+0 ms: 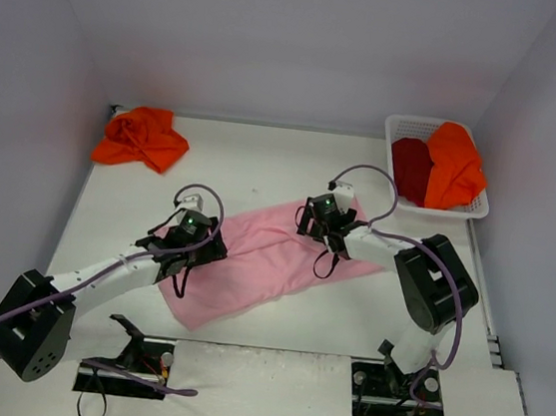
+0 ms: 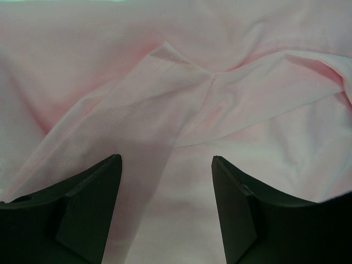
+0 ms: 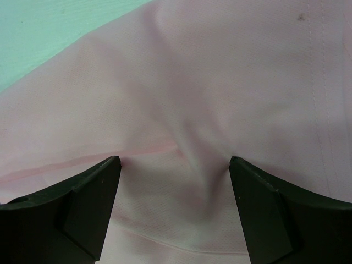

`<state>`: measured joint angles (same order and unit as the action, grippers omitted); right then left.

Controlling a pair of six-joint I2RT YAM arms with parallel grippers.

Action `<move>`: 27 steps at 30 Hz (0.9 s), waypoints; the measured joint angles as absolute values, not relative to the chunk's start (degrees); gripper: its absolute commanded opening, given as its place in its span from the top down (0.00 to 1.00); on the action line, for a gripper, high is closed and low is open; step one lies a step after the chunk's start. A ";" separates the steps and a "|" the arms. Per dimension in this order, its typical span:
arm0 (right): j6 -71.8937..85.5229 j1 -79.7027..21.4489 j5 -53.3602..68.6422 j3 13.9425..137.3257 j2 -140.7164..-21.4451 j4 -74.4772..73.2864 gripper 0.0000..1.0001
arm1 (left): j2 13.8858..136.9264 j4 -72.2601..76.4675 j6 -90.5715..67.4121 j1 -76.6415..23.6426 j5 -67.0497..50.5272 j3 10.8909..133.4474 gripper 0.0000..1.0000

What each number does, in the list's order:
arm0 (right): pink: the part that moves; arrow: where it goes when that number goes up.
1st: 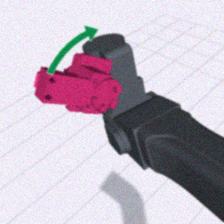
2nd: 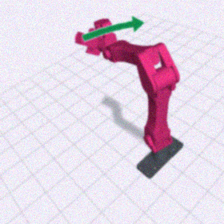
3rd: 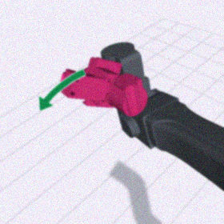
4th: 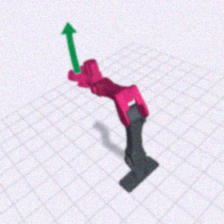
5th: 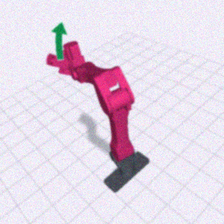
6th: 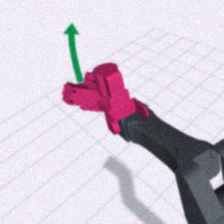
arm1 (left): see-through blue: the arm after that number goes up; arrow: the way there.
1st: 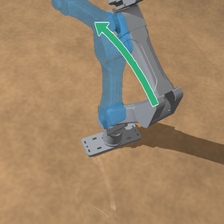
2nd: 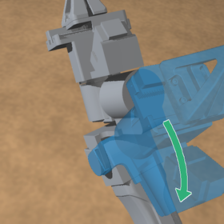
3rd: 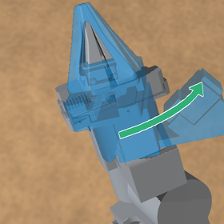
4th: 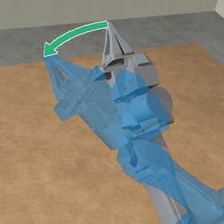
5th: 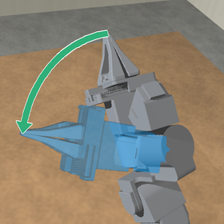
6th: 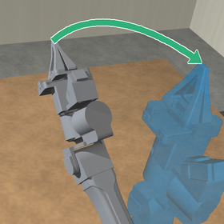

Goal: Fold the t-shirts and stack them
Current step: Fold the tshirt

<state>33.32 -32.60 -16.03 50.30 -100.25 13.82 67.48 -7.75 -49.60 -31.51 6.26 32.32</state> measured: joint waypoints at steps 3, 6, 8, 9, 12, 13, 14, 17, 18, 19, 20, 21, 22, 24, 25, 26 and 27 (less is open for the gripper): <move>33.10 -32.60 -16.03 50.30 -100.25 13.80 0.23 | 69.84 -10.68 -49.06 -31.51 8.75 35.57 0.39; 32.97 -32.60 -16.01 50.30 -100.25 13.80 0.23 | 71.68 -11.94 -48.29 -31.51 10.92 38.65 0.39; 32.95 -32.60 -16.01 50.30 -100.25 13.80 0.23 | 71.83 -12.67 -47.97 -31.51 12.27 39.79 0.39; 32.95 -32.60 -16.01 50.30 -100.25 13.80 0.23 | 71.81 -13.19 -47.75 -31.51 12.99 40.29 0.39; 32.95 -32.60 -16.01 50.30 -100.25 13.80 0.23 | 71.81 -14.81 -47.00 -31.51 14.98 41.52 0.39; 32.93 -32.60 -16.01 50.30 -100.25 13.80 0.23 | 71.85 -15.70 -46.83 -31.51 15.84 42.00 0.39; 32.93 -32.60 -16.03 50.30 -100.25 13.80 0.23 | 71.94 -16.62 -46.70 -31.51 16.64 42.57 0.39; 32.91 -32.60 -16.01 50.28 -100.25 13.80 0.23 | 72.55 -18.13 -46.70 -31.51 18.33 43.46 0.39; 32.86 -32.60 -16.01 50.28 -100.25 13.80 0.23 | 72.82 -18.52 -46.70 -31.51 18.72 43.48 0.39; 32.80 -32.60 -16.01 50.28 -100.25 13.80 0.23 | 73.12 -19.09 -46.72 -31.51 19.14 43.46 0.39; 32.77 -32.60 -16.03 50.28 -100.25 13.80 0.23 | 73.45 -19.77 -46.81 -31.51 19.51 43.46 0.39; 32.75 -32.60 -16.03 50.28 -100.25 13.80 0.23 | 73.69 -20.43 -46.94 -31.51 19.68 43.46 0.39; 32.73 -32.60 -16.03 50.28 -100.25 13.80 0.23 | 73.80 -20.91 -47.05 -31.51 19.84 43.40 0.39; 32.69 -32.58 -16.01 50.28 -100.25 13.80 0.23 | 73.80 -21.61 -47.33 -31.51 19.94 43.27 0.39; 32.69 -32.56 -16.01 50.28 -100.25 13.80 0.23 | 73.80 -21.82 -47.42 -31.51 20.01 43.20 0.39; 32.69 -32.53 -16.01 50.28 -100.25 13.80 0.23 | 73.69 -22.02 -47.59 -31.51 20.03 43.05 0.39; 32.67 -32.53 -16.01 50.28 -100.25 13.80 0.23 | 73.54 -22.26 -47.70 -31.51 20.08 42.78 0.39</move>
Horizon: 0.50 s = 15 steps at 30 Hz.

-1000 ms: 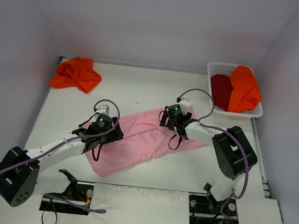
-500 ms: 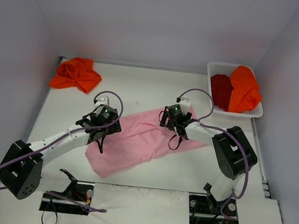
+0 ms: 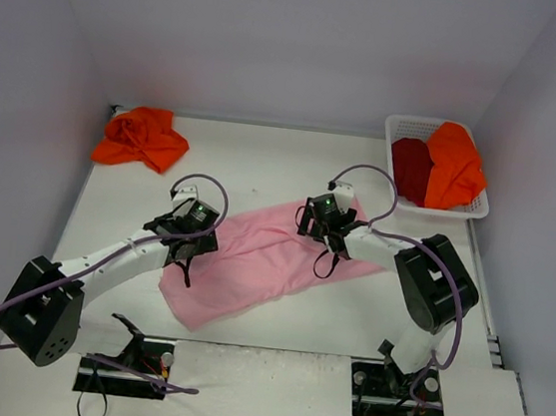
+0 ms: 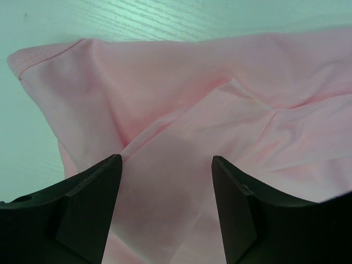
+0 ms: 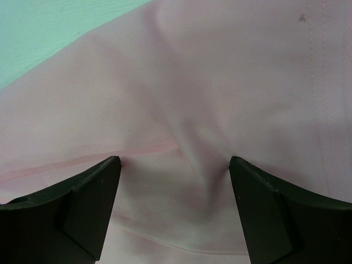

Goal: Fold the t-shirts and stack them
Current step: Fold the tshirt

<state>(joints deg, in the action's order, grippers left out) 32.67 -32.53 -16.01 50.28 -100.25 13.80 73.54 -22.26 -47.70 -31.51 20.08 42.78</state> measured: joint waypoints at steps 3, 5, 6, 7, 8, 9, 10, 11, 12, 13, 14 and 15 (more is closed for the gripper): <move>32.49 -32.40 -15.97 50.28 -100.25 13.80 0.23 | 72.66 -23.55 -48.10 -31.51 20.58 41.95 0.39; 32.47 -32.25 -15.90 50.28 -100.25 13.80 0.23 | 71.66 -24.36 -48.18 -31.51 21.02 41.36 0.39; 32.42 -32.21 -15.81 50.28 -100.25 13.78 0.23 | 71.20 -24.88 -48.21 -31.51 21.26 41.30 0.39; 32.36 -32.21 -15.79 50.28 -100.25 13.78 0.23 | 70.83 -25.12 -48.18 -31.51 21.47 41.30 0.39; 32.29 -32.21 -15.77 50.28 -100.25 13.80 0.23 | 70.57 -25.26 -48.21 -31.51 21.69 41.30 0.39; 32.29 -32.21 -15.75 50.28 -100.25 13.78 0.23 | 70.35 -25.36 -48.21 -31.51 21.96 41.30 0.39; 32.27 -32.21 -15.73 50.28 -100.22 13.78 0.23 | 70.28 -25.47 -48.21 -31.51 22.15 41.30 0.39; 32.27 -32.21 -15.70 50.28 -100.20 13.76 0.23 | 70.28 -25.56 -48.21 -31.51 22.24 41.30 0.39; 32.27 -32.21 -15.66 50.26 -100.18 13.72 0.23 | 70.32 -25.56 -48.21 -31.51 22.33 41.30 0.39; 32.27 -32.21 -15.62 50.26 -100.14 13.67 0.23 | 70.39 -25.56 -48.21 -31.51 22.35 41.30 0.39; 32.27 -32.21 -15.59 50.24 -100.07 13.56 0.23 | 70.46 -25.50 -48.21 -31.51 22.33 41.28 0.44; 32.27 -32.21 -15.59 50.22 -99.98 13.41 0.23 | 70.52 -25.45 -48.23 -31.51 22.33 41.17 0.47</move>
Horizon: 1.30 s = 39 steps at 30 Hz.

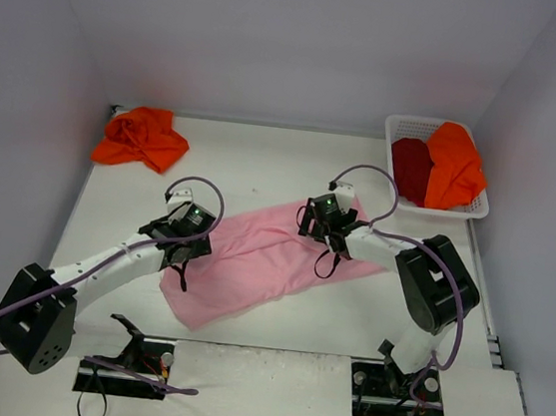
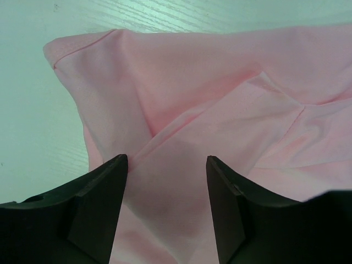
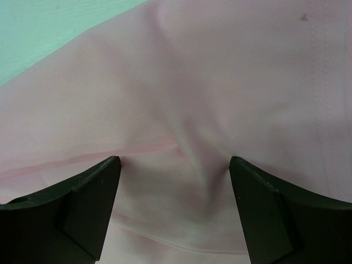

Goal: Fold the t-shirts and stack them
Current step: Fold the tshirt

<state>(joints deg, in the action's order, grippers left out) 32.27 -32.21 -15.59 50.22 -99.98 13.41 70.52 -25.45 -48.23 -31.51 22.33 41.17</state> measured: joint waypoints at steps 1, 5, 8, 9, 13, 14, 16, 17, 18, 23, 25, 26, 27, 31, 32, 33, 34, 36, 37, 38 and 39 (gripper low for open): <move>32.27 -32.21 -15.59 50.09 -99.90 13.39 0.23 | 70.63 -25.32 -48.27 -31.51 22.31 40.97 0.52; 32.25 -32.16 -15.59 49.54 -99.42 13.23 0.23 | 70.87 -25.02 -48.47 -31.51 21.98 39.79 0.98; 32.21 -32.16 -15.59 49.52 -99.37 13.19 0.23 | 70.81 -24.97 -48.38 -31.51 21.82 39.05 1.00; 32.18 -32.16 -15.59 49.52 -99.37 13.17 0.23 | 70.70 -24.91 -48.47 -31.51 21.87 38.74 1.00; 32.08 -32.16 -15.57 49.52 -99.35 13.10 0.23 | 69.69 -25.10 -48.49 -31.51 21.87 38.04 1.00; 32.08 -32.14 -15.59 49.52 -99.35 13.10 0.23 | 69.28 -25.12 -48.49 -31.51 21.87 38.02 1.00; 32.08 -32.10 -15.57 49.50 -99.35 13.08 0.23 | 68.34 -25.12 -48.49 -31.51 21.87 38.02 1.00; 32.08 -32.05 -15.57 49.52 -99.35 13.08 0.23 | 67.85 -25.17 -48.47 -31.51 21.85 38.02 1.00; 32.08 -32.03 -15.57 49.50 -99.35 13.08 0.23 | 67.26 -25.28 -48.47 -31.51 21.76 38.02 1.00; 32.05 -31.94 -15.57 49.52 -99.35 13.08 0.23 | 63.42 -27.66 -48.49 -32.64 21.30 38.28 1.00; 31.97 -31.94 -15.57 49.52 -99.35 13.06 0.23 | 60.86 -28.91 -48.58 -33.63 21.26 38.54 1.00; 31.90 -31.94 -15.57 49.52 -99.35 13.06 0.23 | 59.40 -29.54 -48.64 -34.04 21.19 38.65 1.00; 31.88 -31.94 -15.57 49.52 -99.35 13.04 0.23 | 57.84 -30.13 -48.66 -34.33 21.04 38.74 1.00; 31.86 -31.94 -15.57 49.52 -99.35 13.04 0.23 | 52.99 -31.77 -48.75 -35.27 20.36 39.00 1.00; 31.88 -31.94 -15.57 49.52 -99.35 13.04 0.23 | 52.36 -32.36 -48.88 -35.79 20.29 39.16 1.00; 31.88 -31.94 -15.57 49.52 -99.35 13.02 0.23 | 51.90 -32.97 -49.08 -36.47 20.08 39.33 1.00; 31.86 -31.94 -15.57 49.56 -99.35 12.97 0.23 | 51.66 -33.71 -49.32 -37.32 19.97 39.62 1.00; 31.86 -31.94 -15.57 49.63 -99.35 12.80 0.23 | 51.44 -34.76 -49.87 -39.11 19.75 40.07 1.00; 31.86 -31.94 -15.57 49.65 -99.35 12.71 0.23 | 51.35 -35.27 -50.19 -40.23 19.66 40.29 1.00; 31.86 -31.94 -15.57 49.69 -99.35 12.60 0.23 | 51.31 -35.64 -50.43 -41.08 19.59 40.47 1.00; 31.83 -31.92 -15.57 49.69 -99.35 12.58 0.23 | 51.29 -36.16 -50.83 -42.19 19.55 40.66 1.00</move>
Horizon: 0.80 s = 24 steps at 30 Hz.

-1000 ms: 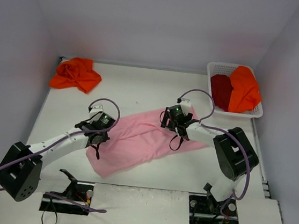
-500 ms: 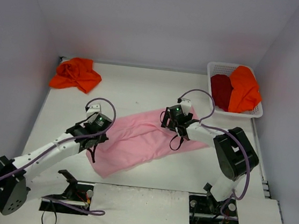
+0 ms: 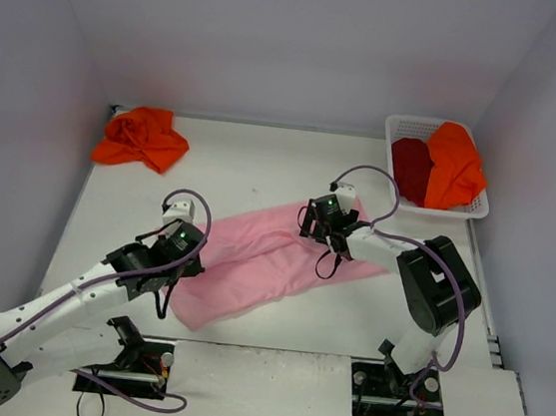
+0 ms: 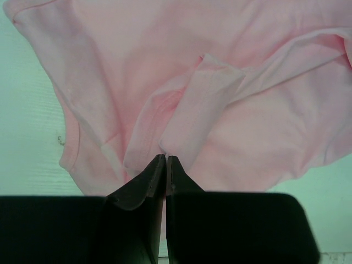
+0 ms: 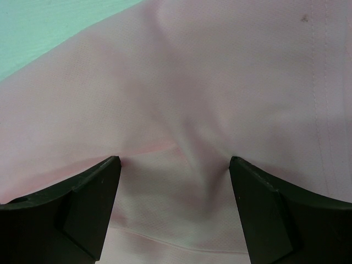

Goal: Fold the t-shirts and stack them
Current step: Fold the tshirt

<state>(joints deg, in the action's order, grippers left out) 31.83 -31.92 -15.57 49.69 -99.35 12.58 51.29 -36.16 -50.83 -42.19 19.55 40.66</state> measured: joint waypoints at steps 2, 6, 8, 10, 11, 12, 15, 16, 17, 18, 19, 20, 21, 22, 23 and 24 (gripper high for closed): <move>31.83 -31.90 -15.59 49.71 -99.35 12.53 0.23 | 51.27 -37.06 -51.68 -44.31 19.64 41.04 1.00; 31.81 -31.90 -15.59 49.71 -99.20 12.08 0.23 | 51.27 -38.70 -53.47 -48.56 20.23 41.41 1.00; 31.81 -31.88 -15.59 49.71 -99.09 11.73 0.23 | 51.22 -39.62 -54.70 -50.65 20.58 41.45 1.00; 31.79 -31.83 -15.59 49.71 -98.94 11.33 0.23 | 51.11 -40.58 -55.88 -52.58 20.97 41.45 1.00; 31.70 -31.79 -15.57 49.71 -98.87 11.14 0.23 | 51.00 -41.17 -56.55 -53.71 21.28 41.47 1.00; 31.66 -31.79 -15.59 49.71 -98.78 10.98 0.23 | 50.85 -41.76 -57.32 -54.87 21.56 41.47 1.00; 31.64 -31.70 -15.57 49.71 -98.74 10.72 0.23 | 50.35 -43.81 -59.57 -57.93 22.52 41.47 1.00; 31.64 -31.66 -15.59 49.71 -98.72 10.61 0.23 | 50.11 -44.58 -60.51 -59.07 22.85 41.47 1.00; 31.64 -31.57 -15.57 49.71 -98.65 10.46 0.23 | 49.78 -45.32 -61.41 -60.07 23.22 41.47 1.00; 31.64 -31.53 -15.59 49.71 -98.61 10.33 0.23 | 49.36 -46.11 -62.33 -61.14 23.62 41.47 1.00; 31.64 -31.53 -15.57 49.71 -98.56 10.17 0.23 | 48.95 -46.83 -63.37 -62.30 23.97 41.47 1.00; 31.64 -31.53 -15.59 49.71 -98.54 10.02 0.23 | 48.45 -47.53 -64.31 -63.46 24.32 41.47 1.00; 31.64 -31.53 -15.59 49.71 -98.50 9.96 0.23 | 47.94 -48.25 -65.36 -64.64 24.67 41.47 1.00; 31.64 -31.53 -15.59 49.71 -98.48 9.89 0.23 | 47.55 -48.86 -66.46 -65.69 24.99 41.47 1.00; 31.64 -31.53 -15.59 49.71 -98.45 9.85 0.23 | 47.31 -49.43 -67.24 -66.65 25.32 41.47 1.00; 31.64 -31.53 -15.59 49.71 -98.43 9.82 0.23 | 47.11 -50.04 -68.29 -67.81 25.69 41.47 1.00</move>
